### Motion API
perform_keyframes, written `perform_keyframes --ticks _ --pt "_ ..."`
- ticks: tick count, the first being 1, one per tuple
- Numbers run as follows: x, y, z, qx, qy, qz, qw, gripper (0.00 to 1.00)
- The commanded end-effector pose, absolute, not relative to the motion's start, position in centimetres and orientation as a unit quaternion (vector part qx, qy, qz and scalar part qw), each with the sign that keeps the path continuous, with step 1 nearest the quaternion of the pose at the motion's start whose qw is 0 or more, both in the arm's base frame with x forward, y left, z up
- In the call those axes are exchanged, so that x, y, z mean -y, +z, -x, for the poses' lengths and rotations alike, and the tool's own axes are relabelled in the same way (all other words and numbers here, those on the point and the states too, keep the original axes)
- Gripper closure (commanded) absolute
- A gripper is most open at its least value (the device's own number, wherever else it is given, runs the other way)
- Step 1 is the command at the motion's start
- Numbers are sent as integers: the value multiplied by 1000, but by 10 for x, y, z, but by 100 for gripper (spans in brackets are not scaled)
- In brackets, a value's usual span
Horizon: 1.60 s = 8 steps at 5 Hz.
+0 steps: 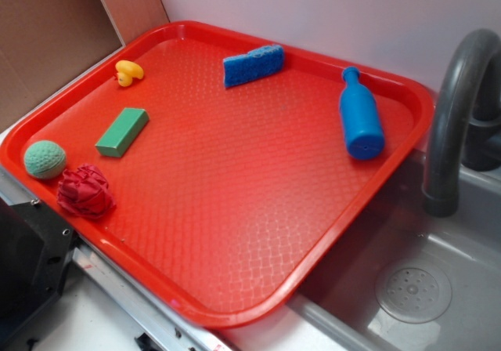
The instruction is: Grab the blue bottle.
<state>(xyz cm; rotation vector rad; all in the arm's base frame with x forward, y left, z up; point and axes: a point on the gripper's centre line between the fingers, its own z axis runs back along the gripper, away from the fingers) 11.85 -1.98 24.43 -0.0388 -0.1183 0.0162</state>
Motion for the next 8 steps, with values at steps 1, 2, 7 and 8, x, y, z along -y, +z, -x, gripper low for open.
perform_keyframes --ticks 1,2,7,8 --pt "20 244 -119 59 8 19 998 0" --pt "25 244 -134 63 76 48 994 0" --pt "114 162 -279 135 397 62 906 0" --pt "132 136 -311 129 420 64 896 0"
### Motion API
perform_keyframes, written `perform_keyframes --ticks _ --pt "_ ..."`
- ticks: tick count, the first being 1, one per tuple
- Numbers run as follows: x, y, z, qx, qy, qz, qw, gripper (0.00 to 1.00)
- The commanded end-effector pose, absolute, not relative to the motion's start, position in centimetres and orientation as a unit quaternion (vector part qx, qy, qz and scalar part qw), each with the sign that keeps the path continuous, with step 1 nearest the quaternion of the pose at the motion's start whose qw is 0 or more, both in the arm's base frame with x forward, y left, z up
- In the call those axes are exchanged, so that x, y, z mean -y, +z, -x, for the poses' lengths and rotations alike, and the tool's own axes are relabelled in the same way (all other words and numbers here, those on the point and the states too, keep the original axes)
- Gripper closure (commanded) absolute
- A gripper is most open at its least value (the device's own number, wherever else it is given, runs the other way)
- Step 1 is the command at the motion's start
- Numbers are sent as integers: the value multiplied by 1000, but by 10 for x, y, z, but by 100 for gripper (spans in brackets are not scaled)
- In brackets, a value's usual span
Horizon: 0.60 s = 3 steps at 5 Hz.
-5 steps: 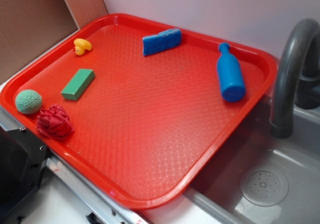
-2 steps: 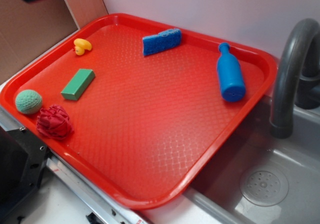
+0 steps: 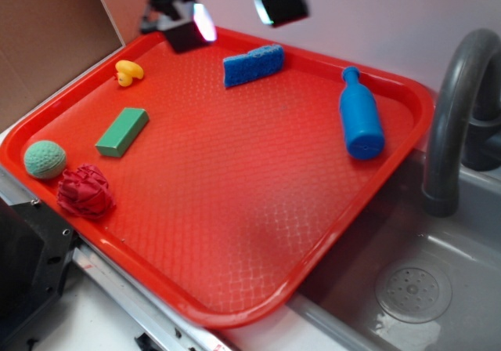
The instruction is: Grab the blue bottle.
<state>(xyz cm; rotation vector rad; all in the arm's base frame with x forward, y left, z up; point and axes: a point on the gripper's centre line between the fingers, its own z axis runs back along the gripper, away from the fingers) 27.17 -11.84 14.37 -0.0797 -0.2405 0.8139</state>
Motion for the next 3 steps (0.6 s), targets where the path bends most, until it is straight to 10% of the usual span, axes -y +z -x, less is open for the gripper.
perform_keyframes --ticks 1,3 --pt "140 114 -332 121 424 53 896 0" --pt "141 69 -351 100 429 8 898 0"
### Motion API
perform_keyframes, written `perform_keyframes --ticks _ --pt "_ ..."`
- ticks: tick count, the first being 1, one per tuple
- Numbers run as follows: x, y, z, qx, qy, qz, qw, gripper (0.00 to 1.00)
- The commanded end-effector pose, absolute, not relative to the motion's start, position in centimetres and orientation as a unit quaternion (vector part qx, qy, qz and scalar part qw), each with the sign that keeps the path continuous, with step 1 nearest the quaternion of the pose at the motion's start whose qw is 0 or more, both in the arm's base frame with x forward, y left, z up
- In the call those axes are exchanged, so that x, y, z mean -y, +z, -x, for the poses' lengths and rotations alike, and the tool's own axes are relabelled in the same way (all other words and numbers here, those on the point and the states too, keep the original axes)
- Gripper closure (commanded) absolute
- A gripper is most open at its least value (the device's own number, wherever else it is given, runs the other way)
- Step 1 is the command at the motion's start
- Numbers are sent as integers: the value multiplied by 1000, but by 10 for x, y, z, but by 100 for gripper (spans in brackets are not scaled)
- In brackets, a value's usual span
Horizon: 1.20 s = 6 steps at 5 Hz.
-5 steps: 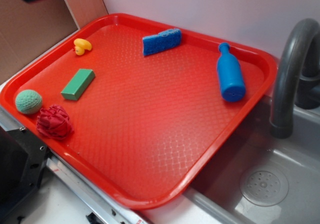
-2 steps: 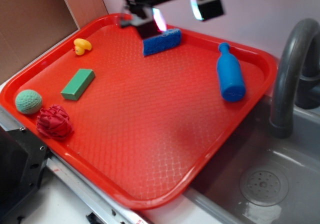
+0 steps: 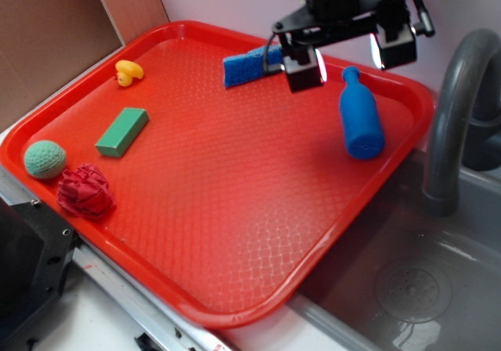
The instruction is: Grab the blue bottle.
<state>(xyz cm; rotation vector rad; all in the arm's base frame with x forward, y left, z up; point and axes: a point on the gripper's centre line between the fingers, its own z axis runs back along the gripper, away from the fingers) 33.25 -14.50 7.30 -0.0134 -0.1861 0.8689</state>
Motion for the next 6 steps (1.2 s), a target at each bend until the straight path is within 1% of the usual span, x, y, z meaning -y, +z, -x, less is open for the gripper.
perform_keyframes --ticks 1,2,3,4,5,6 --pt "140 42 -350 97 427 -13 899 0" --pt "135 25 -349 88 431 -34 898 0" --pt "134 21 -347 96 435 -36 895 100" --pt "131 32 -340 102 433 -31 895 100" --pt "125 68 -327 85 381 24 920 100" --pt "105 116 -301 54 307 96 945 100"
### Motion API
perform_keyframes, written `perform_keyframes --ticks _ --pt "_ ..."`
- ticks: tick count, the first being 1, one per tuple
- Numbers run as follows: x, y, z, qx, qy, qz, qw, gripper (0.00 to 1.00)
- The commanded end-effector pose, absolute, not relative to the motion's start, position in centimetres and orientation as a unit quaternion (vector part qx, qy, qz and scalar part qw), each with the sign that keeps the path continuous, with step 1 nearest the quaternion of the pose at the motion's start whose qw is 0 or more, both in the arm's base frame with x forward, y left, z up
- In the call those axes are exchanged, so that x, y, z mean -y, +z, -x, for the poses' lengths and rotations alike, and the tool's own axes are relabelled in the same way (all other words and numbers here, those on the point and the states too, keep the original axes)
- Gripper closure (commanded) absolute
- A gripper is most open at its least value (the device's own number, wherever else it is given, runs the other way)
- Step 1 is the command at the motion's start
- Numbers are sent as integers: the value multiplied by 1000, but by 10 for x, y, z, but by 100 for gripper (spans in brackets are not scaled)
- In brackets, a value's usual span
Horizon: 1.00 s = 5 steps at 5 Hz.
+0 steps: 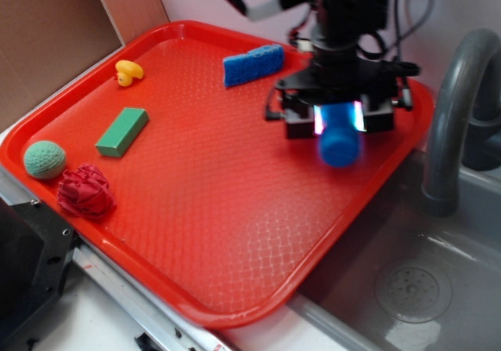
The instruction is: Grab the blue bottle.
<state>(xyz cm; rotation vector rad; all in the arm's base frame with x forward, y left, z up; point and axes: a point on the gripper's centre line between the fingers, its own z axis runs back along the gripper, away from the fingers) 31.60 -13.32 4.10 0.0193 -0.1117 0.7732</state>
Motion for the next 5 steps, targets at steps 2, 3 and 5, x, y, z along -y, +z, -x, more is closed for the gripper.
perform_keyframes --ticks 2,3,5 --pt "36 190 -232 34 269 102 957 100" --pt "21 201 -216 53 279 101 954 100" --pt "14 197 -214 54 302 101 946 100"
